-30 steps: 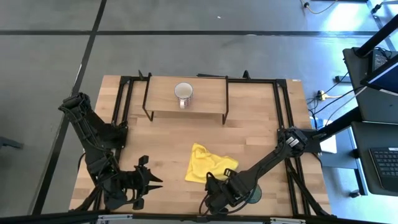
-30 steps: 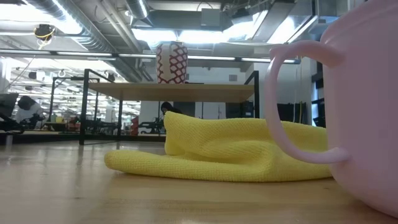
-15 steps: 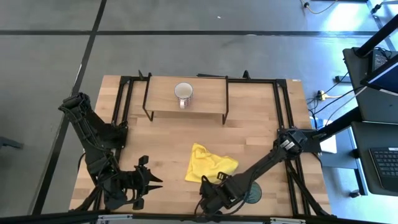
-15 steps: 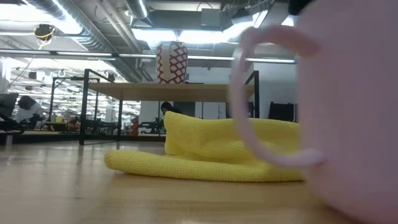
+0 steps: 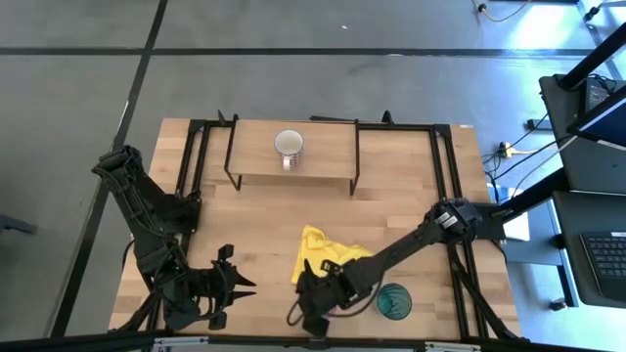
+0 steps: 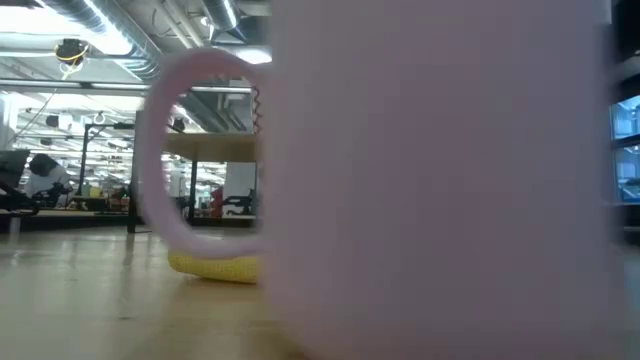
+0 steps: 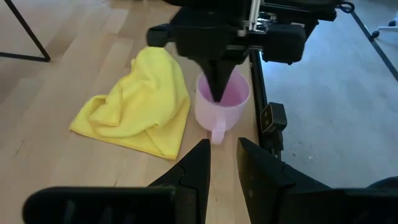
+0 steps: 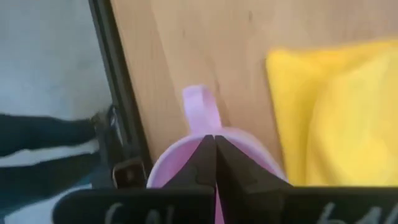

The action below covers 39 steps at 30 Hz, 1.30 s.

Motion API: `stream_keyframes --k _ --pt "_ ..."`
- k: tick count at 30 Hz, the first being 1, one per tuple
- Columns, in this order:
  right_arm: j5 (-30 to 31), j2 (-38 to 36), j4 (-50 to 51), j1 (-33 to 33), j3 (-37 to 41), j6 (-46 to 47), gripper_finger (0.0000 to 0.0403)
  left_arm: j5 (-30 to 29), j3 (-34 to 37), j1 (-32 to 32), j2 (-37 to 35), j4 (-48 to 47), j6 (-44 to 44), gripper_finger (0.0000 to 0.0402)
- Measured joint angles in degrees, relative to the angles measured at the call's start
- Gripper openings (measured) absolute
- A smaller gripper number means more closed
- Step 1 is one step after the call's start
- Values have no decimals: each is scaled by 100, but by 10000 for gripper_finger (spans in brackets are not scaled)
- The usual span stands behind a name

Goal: Stack small to large cups/mugs on shelf
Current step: Put the pink mug on the shelf

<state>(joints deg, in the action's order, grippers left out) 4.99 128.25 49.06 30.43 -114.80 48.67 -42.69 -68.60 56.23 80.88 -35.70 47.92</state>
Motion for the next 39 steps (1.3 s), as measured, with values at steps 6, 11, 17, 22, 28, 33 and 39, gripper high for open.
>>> stream_keyframes --k 6,11,17,22,28,33,39 --pt "79 0 -600 -269 0 -293 0 38 0 2 0 -35 4 73" --pt "28 0 -778 -405 -152 -591 0 143 0 0 0 -182 70 73" --pt "346 2 -834 -427 -1061 -1776 18 643 -2 4 56 -325 148 73" --pt "1486 -105 -1060 -356 -2018 -3044 37 636 4 -59 109 -481 110 73" --pt "1795 -955 -1675 -388 -1798 -3240 84 829 478 -380 242 55 131 74" --pt "1948 -1212 -1640 -369 -1974 -3255 134 1021 945 -608 478 1078 -56 94" --pt "2211 -1493 -1483 -366 -2015 -3358 173 1068 988 -769 807 1977 -814 129"
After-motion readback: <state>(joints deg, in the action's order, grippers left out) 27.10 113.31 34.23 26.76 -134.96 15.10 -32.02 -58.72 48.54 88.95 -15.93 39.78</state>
